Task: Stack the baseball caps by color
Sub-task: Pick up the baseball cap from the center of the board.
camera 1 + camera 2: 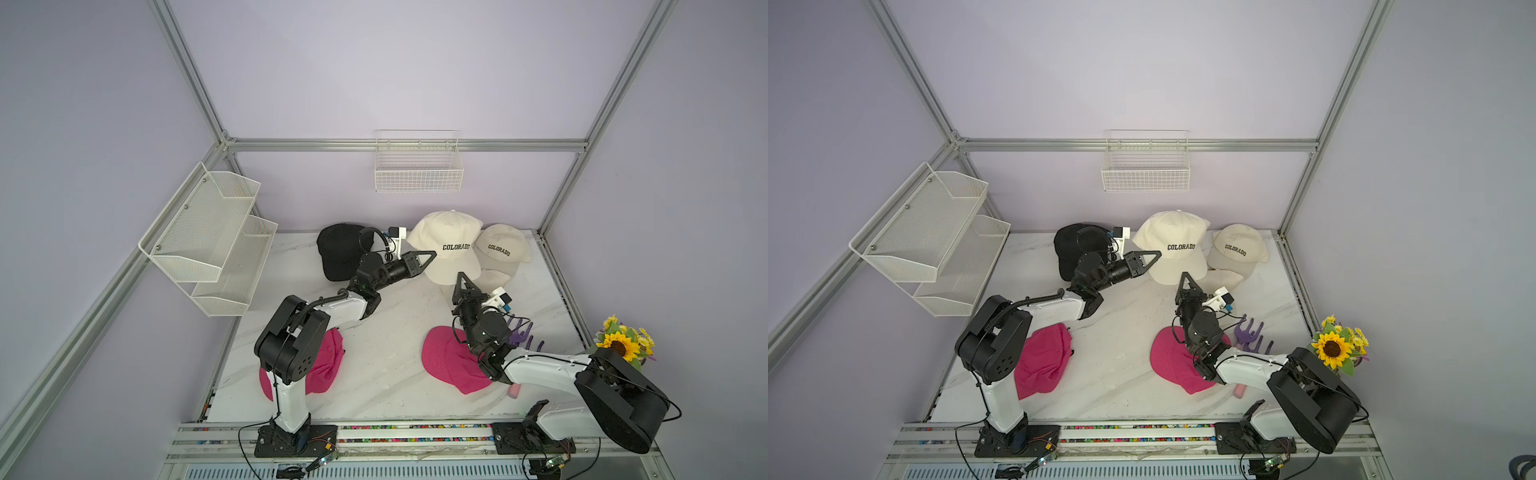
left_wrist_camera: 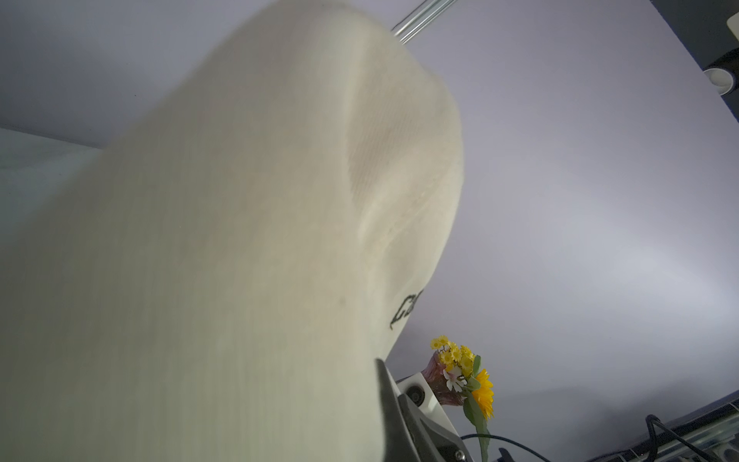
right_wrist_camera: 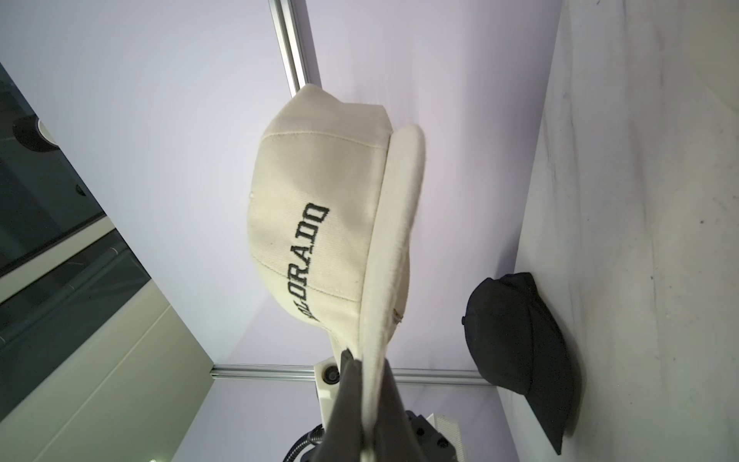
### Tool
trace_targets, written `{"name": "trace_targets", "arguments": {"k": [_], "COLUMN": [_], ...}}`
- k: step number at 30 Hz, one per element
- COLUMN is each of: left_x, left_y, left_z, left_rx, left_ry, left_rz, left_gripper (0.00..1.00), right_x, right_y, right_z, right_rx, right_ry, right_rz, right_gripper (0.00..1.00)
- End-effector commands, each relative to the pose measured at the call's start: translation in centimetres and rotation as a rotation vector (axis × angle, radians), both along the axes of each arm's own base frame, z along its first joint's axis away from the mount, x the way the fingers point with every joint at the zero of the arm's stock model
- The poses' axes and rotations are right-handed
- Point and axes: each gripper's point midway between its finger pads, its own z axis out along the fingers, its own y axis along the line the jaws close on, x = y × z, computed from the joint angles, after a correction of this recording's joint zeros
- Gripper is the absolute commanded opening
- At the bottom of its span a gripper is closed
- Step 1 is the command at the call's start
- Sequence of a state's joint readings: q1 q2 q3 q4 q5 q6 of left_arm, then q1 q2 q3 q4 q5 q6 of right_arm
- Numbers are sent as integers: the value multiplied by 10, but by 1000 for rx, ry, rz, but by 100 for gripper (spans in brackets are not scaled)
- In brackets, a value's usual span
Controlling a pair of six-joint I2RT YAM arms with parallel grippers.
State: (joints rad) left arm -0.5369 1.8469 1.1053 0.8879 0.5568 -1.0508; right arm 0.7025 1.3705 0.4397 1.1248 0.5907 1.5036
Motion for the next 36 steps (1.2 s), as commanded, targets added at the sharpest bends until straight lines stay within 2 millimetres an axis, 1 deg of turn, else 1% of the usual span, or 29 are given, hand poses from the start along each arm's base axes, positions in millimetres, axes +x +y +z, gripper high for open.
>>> {"name": "trace_targets", "arguments": {"k": [1, 2, 3, 4, 6, 7, 9, 10, 11, 13, 14, 17, 20, 21, 23, 26, 29, 31, 33, 36], "left_x": [-1, -2, -3, -6, -13, -18, -23, -25, -26, -29, -30, -34, -45, -51, -59, -67, -77, -85, -96, -112], "left_y": [11, 12, 13, 14, 15, 16, 22, 25, 28, 37, 41, 52, 60, 62, 68, 79, 86, 89, 90, 92], "left_z": [-6, -10, -15, -18, -20, -19, -20, -21, -24, -26, -28, -32, -32, -31, -32, -34, -30, -25, -15, -3], "left_rx": [103, 138, 176, 206, 240, 252, 285, 310, 335, 386, 408, 492, 529, 532, 565, 607, 615, 605, 575, 553], "left_ry": [-47, -44, -47, -59, -83, -105, -128, -143, -149, -183, -200, -251, -324, -351, -412, -447, -471, -496, -539, -600], "left_rz": [61, 66, 66, 57, 35, 18, 8, 5, 8, 4, 1, -19, -88, -115, -143, -183, -250, -294, -342, -399], "left_gripper": [0, 0, 0, 0, 0, 0, 0, 0, 0, 0, 0, 0, 0, 0, 0, 0, 0, 0, 0, 0], "right_x": [-8, -9, -10, -11, -11, -11, -10, -9, -5, 6, 13, 27, 24, 21, 18, 11, 3, -8, -13, -28], "right_y": [5, 4, 2, 0, -2, -3, -5, -8, -13, -23, -26, -33, -24, -18, -11, -10, -6, -3, -4, 3], "right_z": [22, 22, 21, 21, 26, 30, 38, 42, 43, 48, 51, 57, 65, 69, 73, 72, 67, 65, 64, 55], "right_rx": [-154, -219, -278, -326, -449, -514, -639, -677, -710, -813, -854, -971, -1094, -1139, -1175, -1240, -1307, -1332, -1340, -1372], "right_ry": [-89, -101, -108, -122, -172, -202, -251, -265, -269, -281, -282, -282, -380, -431, -490, -579, -675, -765, -800, -894], "right_rz": [13, 2, -8, -7, 12, 14, 9, 3, -8, -26, -27, -30, 4, 29, 75, 131, 212, 299, 344, 477], "right_gripper": [25, 32, 43, 56, 62, 67, 74, 78, 82, 94, 97, 97, 97, 97, 97, 97, 97, 97, 97, 97]}}
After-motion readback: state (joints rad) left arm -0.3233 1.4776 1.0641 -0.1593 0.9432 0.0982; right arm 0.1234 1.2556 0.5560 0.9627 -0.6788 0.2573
